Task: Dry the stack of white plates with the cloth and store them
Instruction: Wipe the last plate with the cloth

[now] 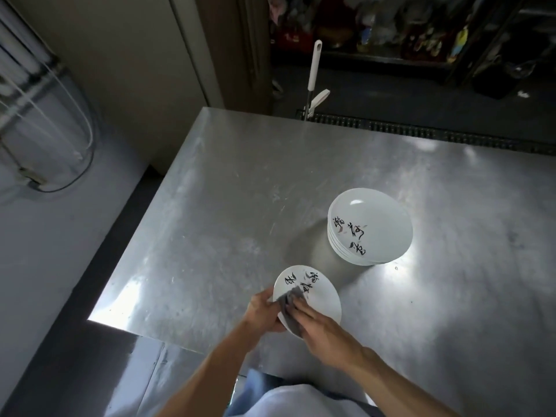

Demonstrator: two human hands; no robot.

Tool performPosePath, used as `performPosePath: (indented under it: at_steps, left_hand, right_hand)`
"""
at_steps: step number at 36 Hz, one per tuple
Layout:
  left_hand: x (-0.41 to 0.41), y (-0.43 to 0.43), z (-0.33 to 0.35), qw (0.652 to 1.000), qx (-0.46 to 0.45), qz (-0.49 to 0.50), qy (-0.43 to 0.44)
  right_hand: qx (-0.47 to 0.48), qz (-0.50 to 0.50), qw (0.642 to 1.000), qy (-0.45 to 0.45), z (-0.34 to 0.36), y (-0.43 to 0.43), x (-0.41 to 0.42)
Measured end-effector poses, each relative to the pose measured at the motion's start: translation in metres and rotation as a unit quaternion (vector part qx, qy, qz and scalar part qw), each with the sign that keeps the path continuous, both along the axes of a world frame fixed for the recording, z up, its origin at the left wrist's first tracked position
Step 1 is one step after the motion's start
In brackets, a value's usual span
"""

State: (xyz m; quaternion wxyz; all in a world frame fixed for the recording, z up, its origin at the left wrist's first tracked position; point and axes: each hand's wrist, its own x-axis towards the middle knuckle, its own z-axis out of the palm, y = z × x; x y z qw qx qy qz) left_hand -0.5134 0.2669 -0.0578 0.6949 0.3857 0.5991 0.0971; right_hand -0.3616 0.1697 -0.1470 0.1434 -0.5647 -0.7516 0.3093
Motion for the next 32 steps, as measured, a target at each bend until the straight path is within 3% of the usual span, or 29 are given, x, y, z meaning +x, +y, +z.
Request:
performPosePath:
  at_steps: [5,11,21,25,27,30,32]
  left_hand:
    - [0.002,-0.005,-0.002,0.999,-0.033,-0.017,-0.005]
    - [0.002,-0.008,-0.009,0.999,-0.037,-0.014,0.021]
    - [-0.006,-0.013,-0.017,0.999,0.0,-0.002,0.038]
    - [-0.008,-0.02,-0.023,0.999,-0.011,0.028,0.016]
    - [-0.011,-0.02,-0.025,0.999,-0.024,0.04,0.007]
    - [-0.015,-0.02,-0.028,0.998,-0.036,0.044,0.011]
    - [-0.014,-0.019,-0.028,0.998,-0.035,0.041,0.017]
  right_hand:
    - [-0.01,0.027,1.0,0.005,0.008,-0.011,0.025]
    - [-0.028,-0.015,0.999,0.006,0.007,-0.014,0.04]
    - [-0.097,-0.174,0.98,0.018,-0.002,0.024,0.019]
    - [-0.097,-0.088,0.987,0.089,0.008,0.034,-0.005]
    - [-0.091,-0.07,0.991,0.073,0.007,0.032,-0.006]
    - [-0.102,-0.19,0.976,0.022,-0.002,0.034,0.002]
    - [-0.104,-0.185,0.977,0.012,-0.001,0.037,-0.005]
